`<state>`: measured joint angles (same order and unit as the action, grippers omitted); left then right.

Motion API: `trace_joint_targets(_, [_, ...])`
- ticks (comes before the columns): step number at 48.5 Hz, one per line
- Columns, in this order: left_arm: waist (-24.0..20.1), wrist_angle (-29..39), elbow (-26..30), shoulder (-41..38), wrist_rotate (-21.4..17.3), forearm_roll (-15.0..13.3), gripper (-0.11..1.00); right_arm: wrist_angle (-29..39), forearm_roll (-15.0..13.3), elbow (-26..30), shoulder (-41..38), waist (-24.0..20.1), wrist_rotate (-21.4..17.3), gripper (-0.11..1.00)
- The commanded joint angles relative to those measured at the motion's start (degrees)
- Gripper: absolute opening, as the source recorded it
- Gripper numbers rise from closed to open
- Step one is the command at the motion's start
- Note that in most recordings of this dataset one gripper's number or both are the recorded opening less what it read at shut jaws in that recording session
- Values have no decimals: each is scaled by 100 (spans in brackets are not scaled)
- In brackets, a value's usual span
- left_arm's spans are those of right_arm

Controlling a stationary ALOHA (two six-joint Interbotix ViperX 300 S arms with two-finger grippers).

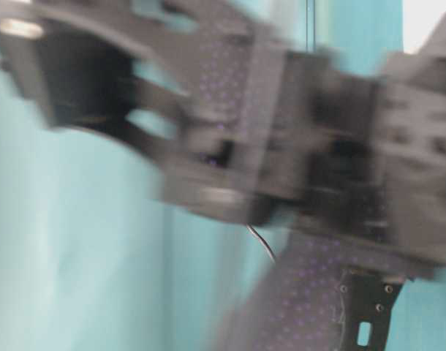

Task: Move the wooden board into place and insert the rod into its hole.
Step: 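Move the right gripper over the wooden dowel and lower toward it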

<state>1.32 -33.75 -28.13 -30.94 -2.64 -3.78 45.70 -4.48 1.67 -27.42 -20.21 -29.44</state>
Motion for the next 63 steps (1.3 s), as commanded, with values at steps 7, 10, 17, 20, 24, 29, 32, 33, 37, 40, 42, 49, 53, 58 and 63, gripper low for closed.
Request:
trace_joint_targets(7, [26, 88, 18, 26, -18, -18, 48, -167, 18, 70, 62, -18, -9, 91])
trace_joint_targets(10, [35, 79, 18, 26, -9, -18, 48, -246, 18, 70, 62, -18, -26, 91])
trace_joint_targets(17, [35, 79, 18, 26, -9, -18, 48, -299, 26, 62, 44, -18, -35, 86])
trace_joint_targets(20, [35, 88, 9, 26, -18, -18, 48, -281, 18, 62, 35, -18, -44, 78])
trace_joint_targets(24, [35, 88, 9, 26, -9, -18, 48, -264, 26, 53, 9, -26, -44, 67])
trace_joint_targets(29, [35, 88, 9, 26, -9, -18, 48, -290, 70, -18, 0, -18, -79, 65])
trace_joint_targets(32, [35, 88, 9, 26, -9, -18, 48, -308, 88, -53, 0, -26, -132, 65])
trace_joint_targets(33, [35, 88, 9, 26, -9, -18, 48, -316, 88, -70, 0, -18, -141, 65])
trace_joint_targets(37, [44, 88, 9, 26, -9, -18, 48, -387, 88, -114, 0, -26, -193, 64])
trace_joint_targets(40, [35, 79, 0, 18, -9, -18, 48, -431, 88, -141, 0, -18, -220, 64])
trace_joint_targets(42, [35, 88, 0, 18, -9, -18, 48, -466, 88, -158, 0, -18, -229, 63])
trace_joint_targets(49, [35, 88, 0, 18, 0, -18, 48, -562, 79, -167, 0, -18, -255, 63])
trace_joint_targets(53, [35, 88, -9, 18, -9, -18, 48, -562, 88, -158, 0, -18, -272, 63])
trace_joint_targets(58, [35, 88, 0, 18, -9, -18, 48, -562, 88, -167, 0, -26, -299, 63])
trace_joint_targets(63, [35, 97, -9, 18, -9, -18, 48, -562, 88, -158, 0, -35, -299, 63])
